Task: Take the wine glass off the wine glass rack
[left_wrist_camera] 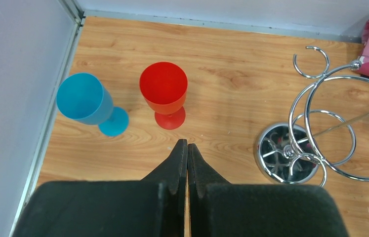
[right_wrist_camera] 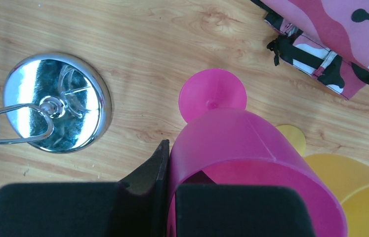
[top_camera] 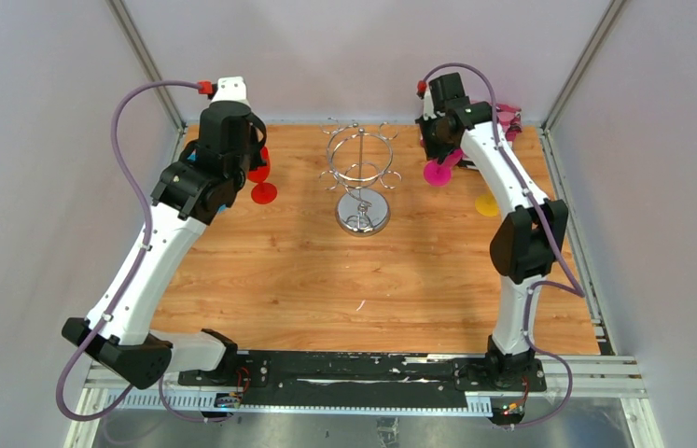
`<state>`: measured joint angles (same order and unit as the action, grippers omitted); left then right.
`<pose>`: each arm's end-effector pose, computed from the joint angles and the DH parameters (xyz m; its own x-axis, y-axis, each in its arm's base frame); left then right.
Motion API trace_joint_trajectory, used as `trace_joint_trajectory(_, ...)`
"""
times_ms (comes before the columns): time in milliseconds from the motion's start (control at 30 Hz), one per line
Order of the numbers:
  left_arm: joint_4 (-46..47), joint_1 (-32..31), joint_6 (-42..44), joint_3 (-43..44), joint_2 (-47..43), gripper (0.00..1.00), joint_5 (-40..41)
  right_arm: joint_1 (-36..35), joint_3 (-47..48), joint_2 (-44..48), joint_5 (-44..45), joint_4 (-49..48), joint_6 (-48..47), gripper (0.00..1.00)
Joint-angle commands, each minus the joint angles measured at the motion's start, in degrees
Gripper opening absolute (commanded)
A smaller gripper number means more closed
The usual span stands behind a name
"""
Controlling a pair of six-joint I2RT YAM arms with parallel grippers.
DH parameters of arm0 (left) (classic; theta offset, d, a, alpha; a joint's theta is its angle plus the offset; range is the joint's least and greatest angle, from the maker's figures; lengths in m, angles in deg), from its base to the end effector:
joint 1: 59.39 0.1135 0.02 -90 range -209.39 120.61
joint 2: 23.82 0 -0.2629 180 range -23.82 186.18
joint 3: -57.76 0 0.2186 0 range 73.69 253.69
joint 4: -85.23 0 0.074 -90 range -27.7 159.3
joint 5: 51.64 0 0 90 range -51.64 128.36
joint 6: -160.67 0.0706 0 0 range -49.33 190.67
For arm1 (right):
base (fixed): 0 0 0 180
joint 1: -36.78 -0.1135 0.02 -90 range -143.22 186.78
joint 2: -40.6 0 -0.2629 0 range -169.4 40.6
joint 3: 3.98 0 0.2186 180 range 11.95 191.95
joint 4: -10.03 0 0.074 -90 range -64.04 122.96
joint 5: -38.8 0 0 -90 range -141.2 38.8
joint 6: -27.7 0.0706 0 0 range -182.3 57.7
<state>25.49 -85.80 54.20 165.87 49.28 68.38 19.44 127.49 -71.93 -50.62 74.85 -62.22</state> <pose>0.2355 -0.0775 0.4339 -0.3531 -0.0987 -0.9304 -0.1272 0.9902 -0.0568 0.4089 0.1269 0.3235 -0.6857 -0.2126 -0.6962 -0.2903 0.9569 -0.0063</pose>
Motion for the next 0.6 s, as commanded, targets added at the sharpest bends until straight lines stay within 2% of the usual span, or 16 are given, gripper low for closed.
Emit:
trace_joint_trajectory(0,0.24,-0.3,0.45,-0.42,-0.51,0.0,0.1,-0.31,3.08,-3.11,0.35,2.71,-1.75,0.0)
trace_joint_trajectory(567,3.91,-0.3,2.38,-2.36,-1.46,0.0,-1.48,-0.12,-3.43,-5.09,-3.78,0.71,-1.58,0.0)
